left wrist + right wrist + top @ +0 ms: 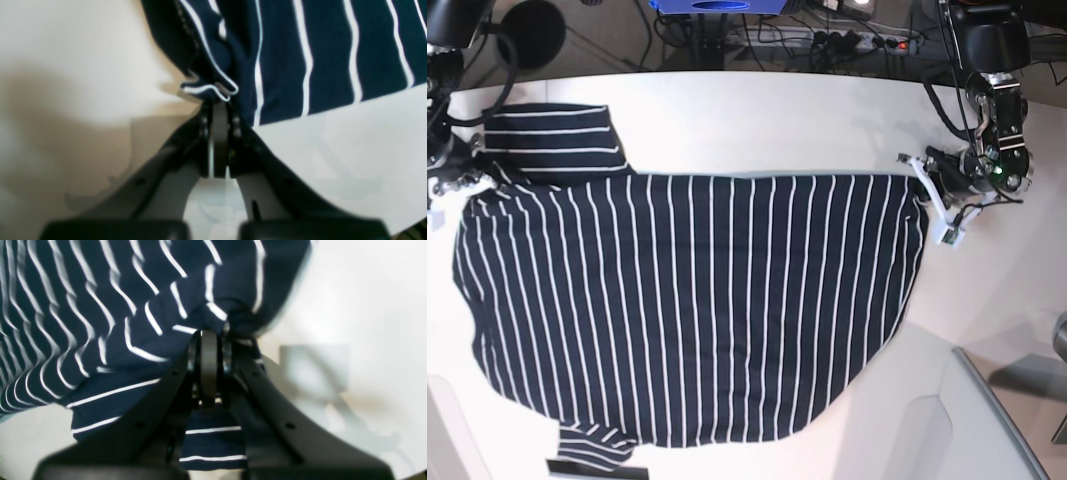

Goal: Layout the t-shirt on the table in an organized manner, then fold the t-shirt properly
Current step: 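Lay the lifted shirt down flat and open the left gripper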

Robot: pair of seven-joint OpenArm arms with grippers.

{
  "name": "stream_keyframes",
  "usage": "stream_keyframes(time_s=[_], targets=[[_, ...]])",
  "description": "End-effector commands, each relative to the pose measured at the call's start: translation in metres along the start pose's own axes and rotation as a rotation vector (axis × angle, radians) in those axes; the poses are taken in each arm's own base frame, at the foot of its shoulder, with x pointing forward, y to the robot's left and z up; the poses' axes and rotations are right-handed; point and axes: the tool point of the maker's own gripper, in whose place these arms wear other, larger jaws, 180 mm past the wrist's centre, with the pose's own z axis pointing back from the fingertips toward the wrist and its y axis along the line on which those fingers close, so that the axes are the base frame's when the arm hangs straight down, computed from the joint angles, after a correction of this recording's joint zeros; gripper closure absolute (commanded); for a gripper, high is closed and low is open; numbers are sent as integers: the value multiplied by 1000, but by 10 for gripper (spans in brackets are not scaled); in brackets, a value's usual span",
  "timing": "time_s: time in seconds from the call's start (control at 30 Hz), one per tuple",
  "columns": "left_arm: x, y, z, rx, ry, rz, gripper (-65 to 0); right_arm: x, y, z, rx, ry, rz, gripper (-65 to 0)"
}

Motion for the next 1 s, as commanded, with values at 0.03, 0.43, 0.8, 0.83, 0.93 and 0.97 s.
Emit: stream_keyframes(time_s=[0.03,0.43,0.8,0.83,0.93,0.97], targets=[[22,17,9,36,-55,-16,0,31,6,6,19,-76,24,0],[240,91,76,186,-385,51,0,237,86,57,-2,-467,280,0],[211,91,172,341,-520,22,0,214,80,149,-107,-584,435,0],[195,84,155,317,-494,15,0,202,72,135,-102,-544,418,0],[149,56,104,224,-396,-11,0,163,46,95,-96,-420,358,0],[135,45,89,191,-361,-24,0,148,39,82,-89,-377,330,0]])
